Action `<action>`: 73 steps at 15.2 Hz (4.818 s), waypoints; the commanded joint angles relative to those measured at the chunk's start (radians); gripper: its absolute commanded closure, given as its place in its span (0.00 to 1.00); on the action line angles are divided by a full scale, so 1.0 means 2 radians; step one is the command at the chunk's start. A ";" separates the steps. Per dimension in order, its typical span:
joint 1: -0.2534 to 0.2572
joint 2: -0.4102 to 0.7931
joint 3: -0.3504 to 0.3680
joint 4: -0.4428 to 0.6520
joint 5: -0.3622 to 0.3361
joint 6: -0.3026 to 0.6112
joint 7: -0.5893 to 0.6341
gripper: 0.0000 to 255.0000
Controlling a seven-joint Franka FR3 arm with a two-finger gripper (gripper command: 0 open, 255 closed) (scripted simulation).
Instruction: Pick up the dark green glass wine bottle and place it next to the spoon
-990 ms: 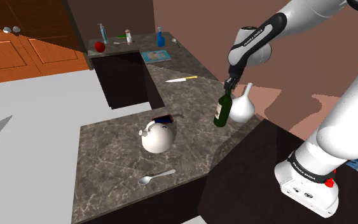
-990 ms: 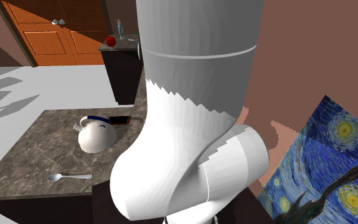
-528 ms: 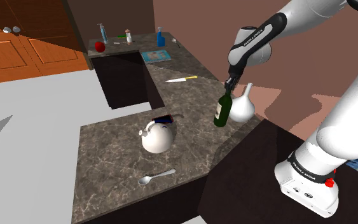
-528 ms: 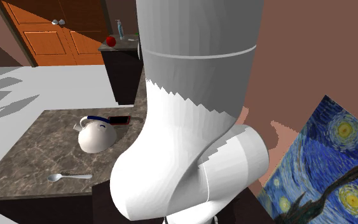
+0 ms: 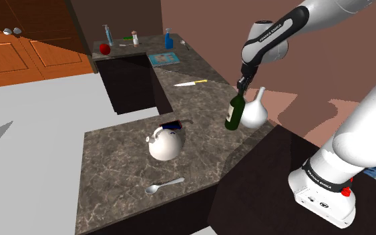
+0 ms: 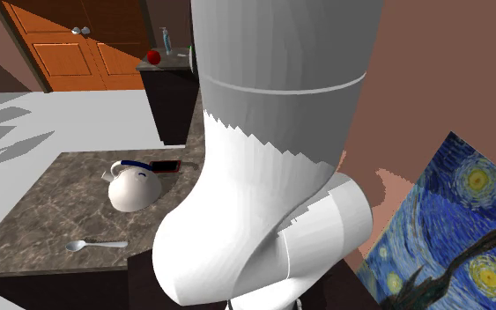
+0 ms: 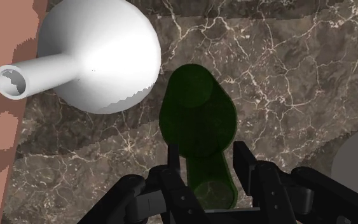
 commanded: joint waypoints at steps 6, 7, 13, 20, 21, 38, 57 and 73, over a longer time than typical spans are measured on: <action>0.000 -0.035 -0.001 0.013 -0.012 -0.048 0.007 1.00; 0.000 -0.040 0.000 0.016 -0.013 -0.055 0.008 1.00; 0.000 -0.066 0.001 0.032 -0.020 -0.096 0.012 1.00; 0.000 -0.090 0.003 0.057 -0.025 -0.145 0.016 1.00; 0.000 -0.094 0.003 0.061 -0.025 -0.152 0.016 1.00; 0.001 -0.128 0.009 0.142 -0.029 -0.268 0.018 1.00; 0.004 -0.128 0.013 0.270 -0.026 -0.396 0.014 1.00; 0.023 -0.142 0.044 0.337 -0.024 -0.479 0.058 1.00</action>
